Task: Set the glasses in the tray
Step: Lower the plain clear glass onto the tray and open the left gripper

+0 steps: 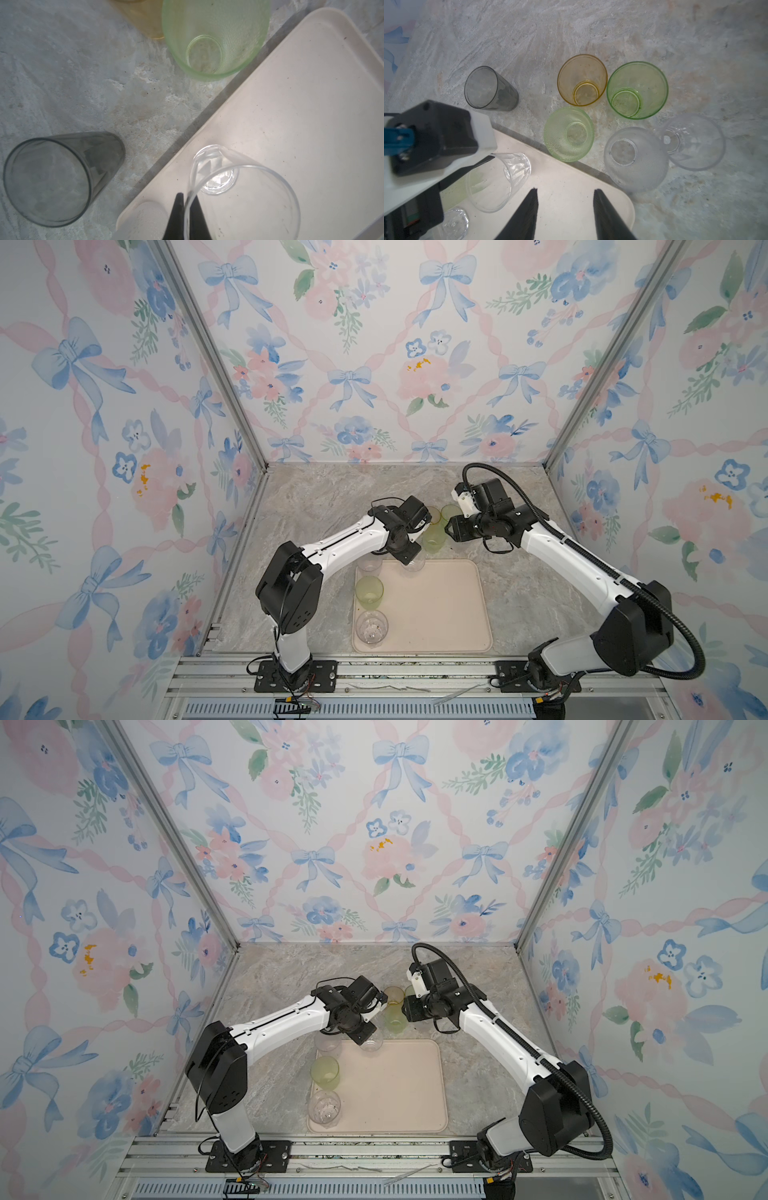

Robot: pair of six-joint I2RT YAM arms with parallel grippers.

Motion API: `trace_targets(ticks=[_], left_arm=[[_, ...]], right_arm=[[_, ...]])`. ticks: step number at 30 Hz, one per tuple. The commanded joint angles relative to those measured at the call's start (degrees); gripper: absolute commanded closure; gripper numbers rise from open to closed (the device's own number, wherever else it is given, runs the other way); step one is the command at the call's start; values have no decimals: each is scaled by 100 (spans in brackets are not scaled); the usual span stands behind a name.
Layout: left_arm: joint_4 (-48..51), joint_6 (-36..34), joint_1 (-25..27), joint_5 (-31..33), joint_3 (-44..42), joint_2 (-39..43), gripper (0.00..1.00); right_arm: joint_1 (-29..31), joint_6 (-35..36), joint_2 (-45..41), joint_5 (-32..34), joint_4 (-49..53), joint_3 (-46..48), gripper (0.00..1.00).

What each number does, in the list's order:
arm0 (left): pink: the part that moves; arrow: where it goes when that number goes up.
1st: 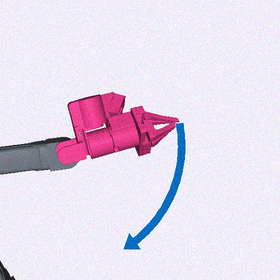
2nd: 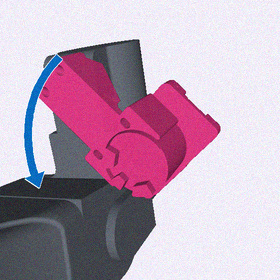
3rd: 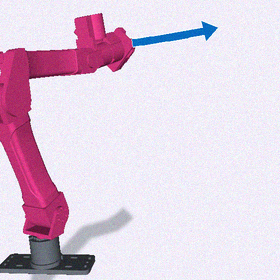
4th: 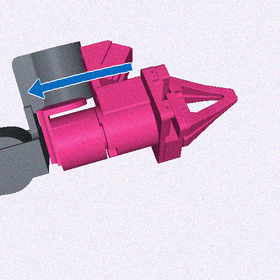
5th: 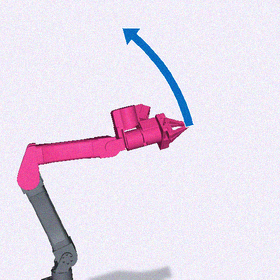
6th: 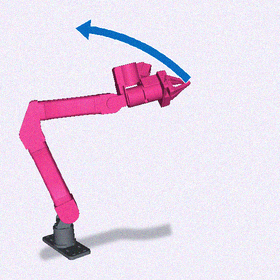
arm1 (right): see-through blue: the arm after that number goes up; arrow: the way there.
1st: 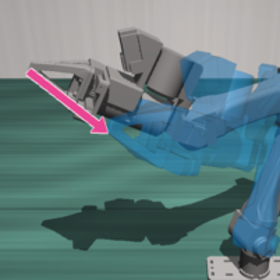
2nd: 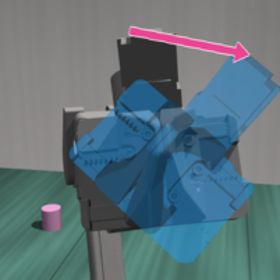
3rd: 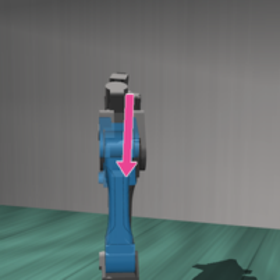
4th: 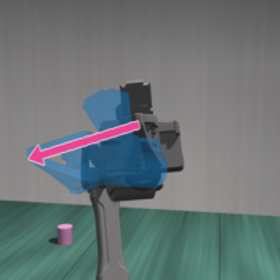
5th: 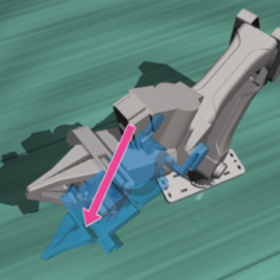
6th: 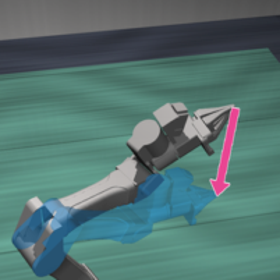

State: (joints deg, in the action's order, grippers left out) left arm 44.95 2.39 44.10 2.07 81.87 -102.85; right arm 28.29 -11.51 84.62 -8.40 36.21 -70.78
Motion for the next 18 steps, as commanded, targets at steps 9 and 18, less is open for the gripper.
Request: trace_targets(ticks=[9, 18], left_arm=[[59, 224, 69, 208, -319, -7, 100], [44, 245, 64, 342, -320, -147, 100]], right_arm=[[404, -104, 371, -196, 493, 350, 54], [616, -194, 446, -202, 486, 425, 54]])
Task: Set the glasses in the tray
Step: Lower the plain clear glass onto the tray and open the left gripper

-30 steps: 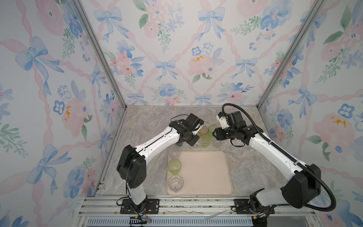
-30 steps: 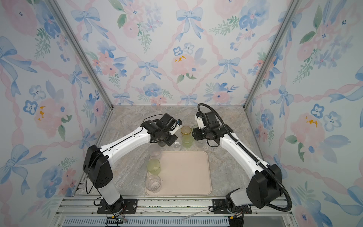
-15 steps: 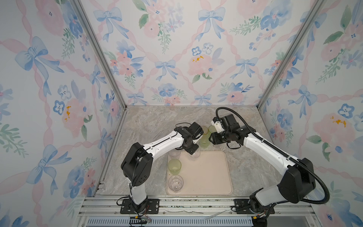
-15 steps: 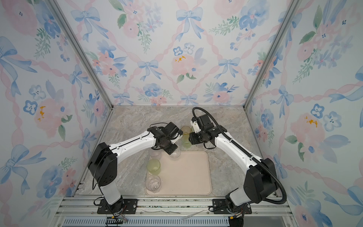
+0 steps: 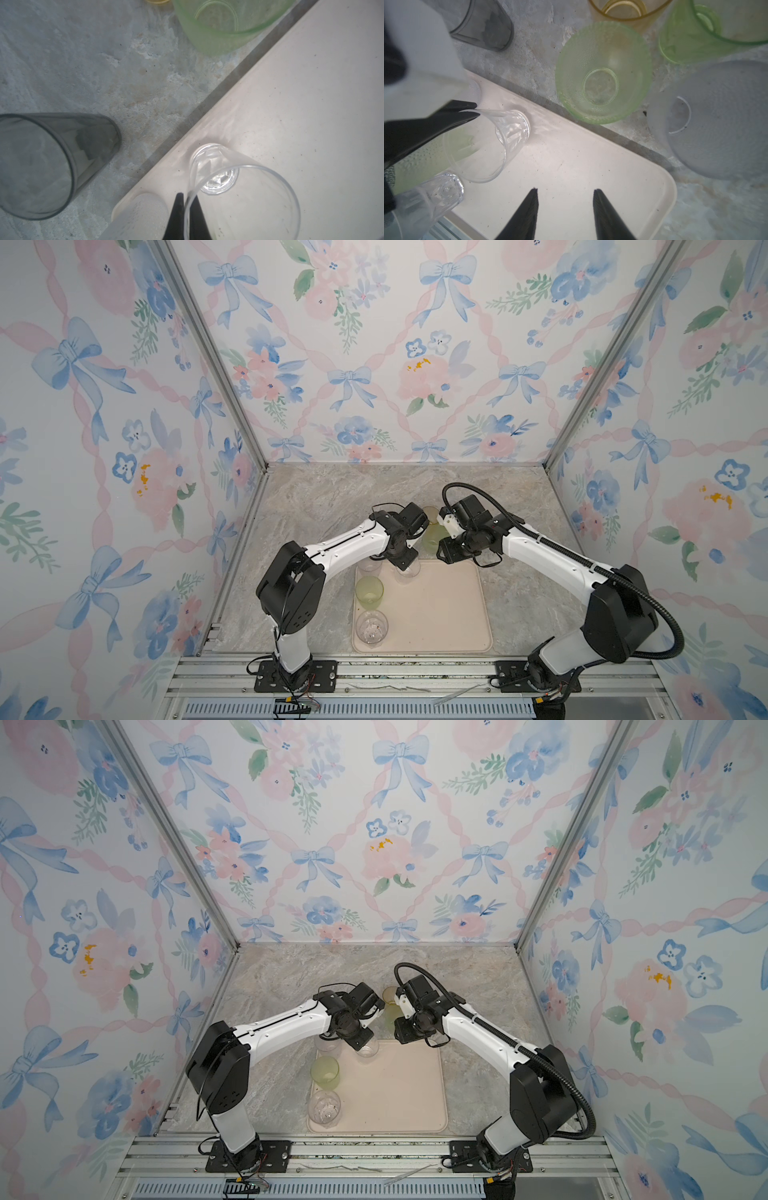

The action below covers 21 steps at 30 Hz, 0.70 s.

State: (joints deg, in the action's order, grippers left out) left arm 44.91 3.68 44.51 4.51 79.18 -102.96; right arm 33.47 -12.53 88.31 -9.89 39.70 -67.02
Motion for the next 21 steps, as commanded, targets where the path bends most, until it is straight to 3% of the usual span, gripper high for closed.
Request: trace_targets(ticks=[1, 21], left_arm=[[45, 115, 23, 97, -51, -150, 100], [37, 101, -46, 284, -112, 33, 81]], right_arm=[[121, -90, 89, -48, 149, 40, 54], [370, -204, 221, -57, 134, 51, 54]])
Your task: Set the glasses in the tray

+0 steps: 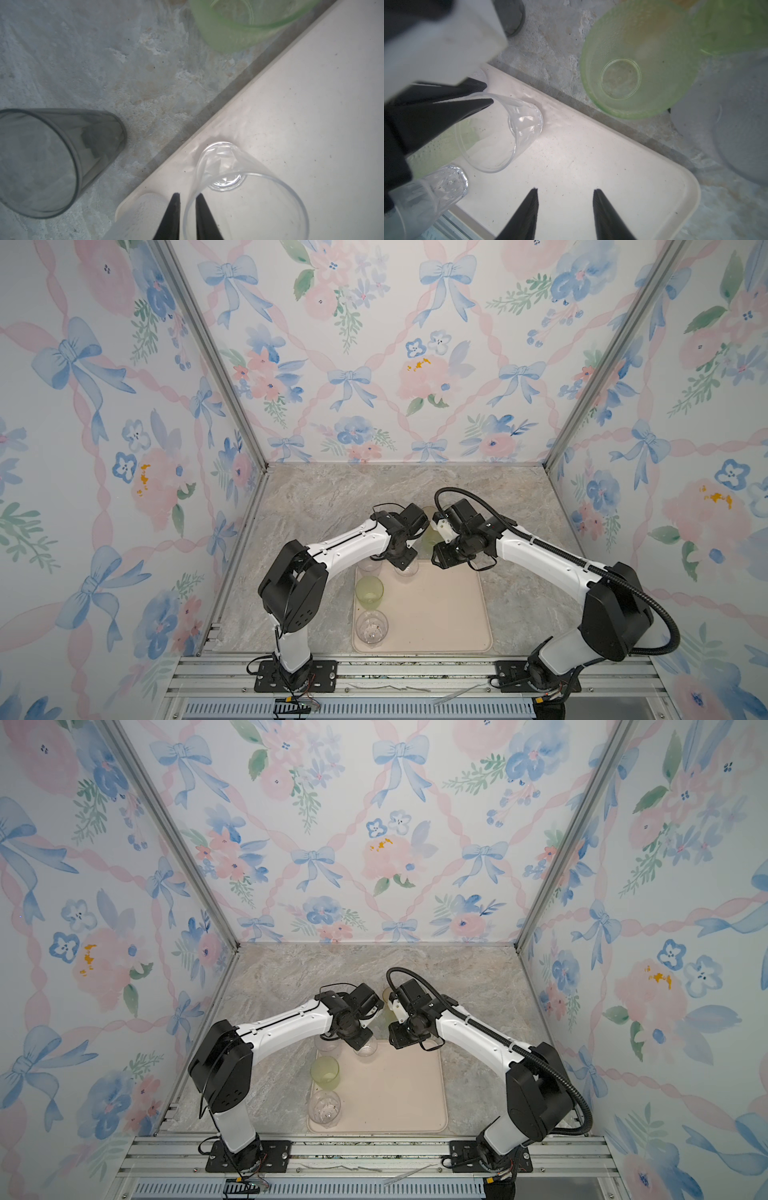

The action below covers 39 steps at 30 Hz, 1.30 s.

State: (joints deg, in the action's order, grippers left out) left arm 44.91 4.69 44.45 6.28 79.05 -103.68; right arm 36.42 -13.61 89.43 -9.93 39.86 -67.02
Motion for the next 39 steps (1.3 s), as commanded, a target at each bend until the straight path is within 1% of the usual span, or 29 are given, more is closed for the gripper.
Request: trace_targets(ticks=[1, 9, 14, 17, 22, 28, 31, 34, 39], left_arm=[[41, -3, -41, 110, -102, 132, 81], [28, -49, -94, 175, -10, 476, 81], [28, -97, -146, 158, 100, 692, 81], [11, -97, -240, 148, 172, 880, 82], [-324, -11, -689, -176, 118, 1386, 82], [-1019, 256, -1466, -297, -333, 2193, 79], [-1282, 337, -1816, -425, -548, 2517, 77], [-1335, 340, -2006, -504, -642, 2689, 76], [-1335, 314, -2131, -536, -739, 2792, 76]], right_arm=[[87, -93, 119, -53, 119, 49, 54], [161, -185, 119, -35, 102, 109, 57], [224, -242, 154, -44, 93, 119, 66], [293, -267, 204, -59, 67, 128, 69], [376, -331, 348, -99, -15, 146, 71], [453, -424, 509, -192, -205, 128, 71], [486, -449, 782, -245, -275, 94, 71], [493, -467, 891, -281, -344, 66, 71], [494, -494, 1123, -368, -468, 16, 71]])
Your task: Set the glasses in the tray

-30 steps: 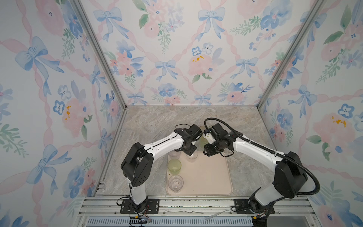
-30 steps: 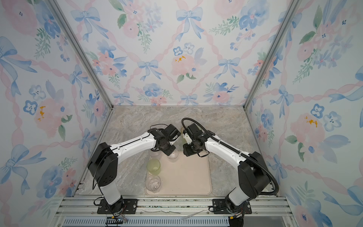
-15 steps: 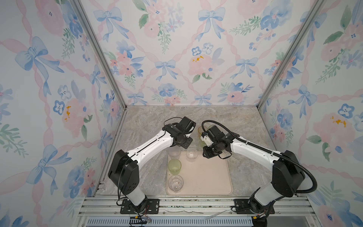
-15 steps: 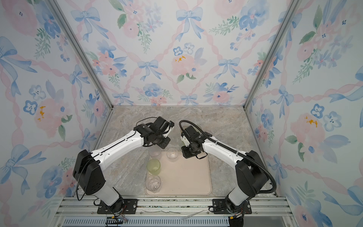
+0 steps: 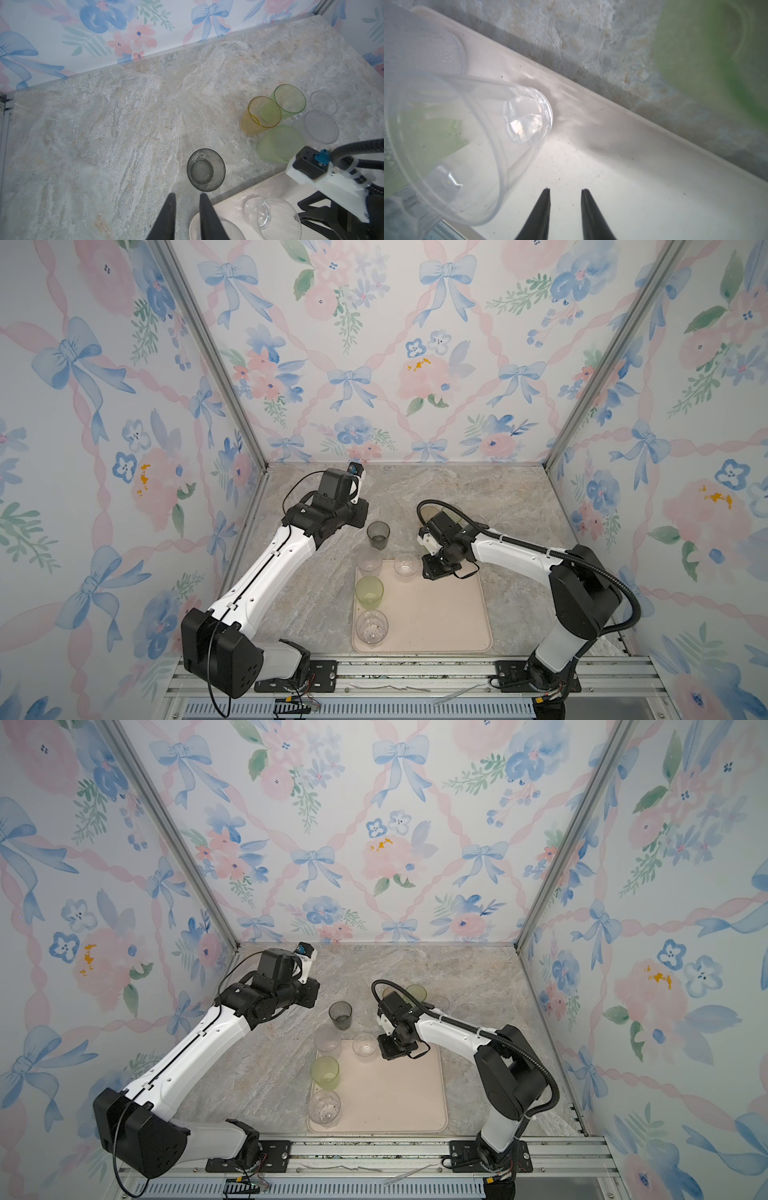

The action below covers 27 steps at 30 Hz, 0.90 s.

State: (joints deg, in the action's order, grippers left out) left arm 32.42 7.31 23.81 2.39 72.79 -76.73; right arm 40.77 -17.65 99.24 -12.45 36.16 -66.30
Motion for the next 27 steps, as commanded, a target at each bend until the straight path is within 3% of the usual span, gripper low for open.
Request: trace_targets(ticks=[1, 27], left_arm=[[-85, 54, -98, -150, -129, 108, 76], [-298, 27, -369, -427, -361, -150, 76]], right_arm=[[56, -92, 193, -141, -117, -71, 71], [142, -116, 696, -353, -285, -467, 71]])
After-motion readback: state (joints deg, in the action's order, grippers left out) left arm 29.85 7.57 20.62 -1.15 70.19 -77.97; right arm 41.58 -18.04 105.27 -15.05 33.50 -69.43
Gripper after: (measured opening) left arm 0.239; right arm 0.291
